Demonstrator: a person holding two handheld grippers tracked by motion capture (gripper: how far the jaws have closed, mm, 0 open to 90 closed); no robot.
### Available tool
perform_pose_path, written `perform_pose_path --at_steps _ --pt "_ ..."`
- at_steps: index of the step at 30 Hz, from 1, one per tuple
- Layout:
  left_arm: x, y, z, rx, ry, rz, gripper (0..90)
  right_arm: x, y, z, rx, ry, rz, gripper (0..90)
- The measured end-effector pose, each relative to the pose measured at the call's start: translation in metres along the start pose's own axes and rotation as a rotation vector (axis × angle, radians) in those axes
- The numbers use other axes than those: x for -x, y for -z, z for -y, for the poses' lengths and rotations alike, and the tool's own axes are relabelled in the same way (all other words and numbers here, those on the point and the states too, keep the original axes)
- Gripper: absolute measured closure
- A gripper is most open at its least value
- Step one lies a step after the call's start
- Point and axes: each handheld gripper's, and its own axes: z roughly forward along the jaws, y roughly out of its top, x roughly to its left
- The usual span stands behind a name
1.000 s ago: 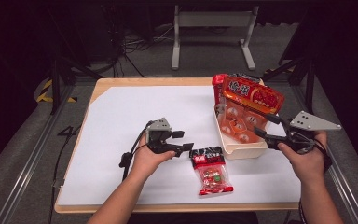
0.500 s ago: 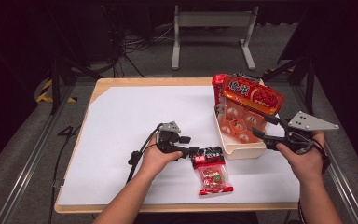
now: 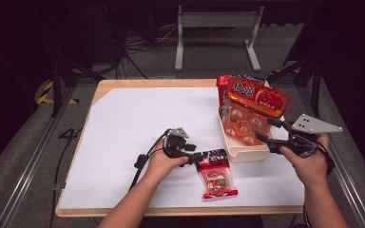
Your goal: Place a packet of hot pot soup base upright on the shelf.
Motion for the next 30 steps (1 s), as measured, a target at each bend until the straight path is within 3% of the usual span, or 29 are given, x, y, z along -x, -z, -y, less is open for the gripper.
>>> perform_pose_path --at_steps 11,17,22,27,30 --pt "0.003 -0.008 0.003 -0.036 -0.014 0.050 46.1 -0.002 -0.002 0.001 -0.007 0.003 -0.009 31.7" --pt "0.007 -0.010 0.004 -0.056 -0.071 0.005 50.8 -0.003 -0.004 0.002 -0.015 0.004 -0.019 31.4" --pt "0.012 -0.011 0.006 -0.056 -0.124 -0.067 59.5 -0.004 -0.006 0.002 -0.015 0.006 -0.018 31.4" --pt "0.016 -0.013 0.006 -0.067 -0.160 -0.068 73.7 -0.005 -0.007 0.002 -0.020 0.012 -0.023 31.4" --pt "0.017 -0.014 0.006 -0.070 -0.159 -0.070 76.9 -0.005 -0.008 0.002 -0.021 0.012 -0.025 31.4"
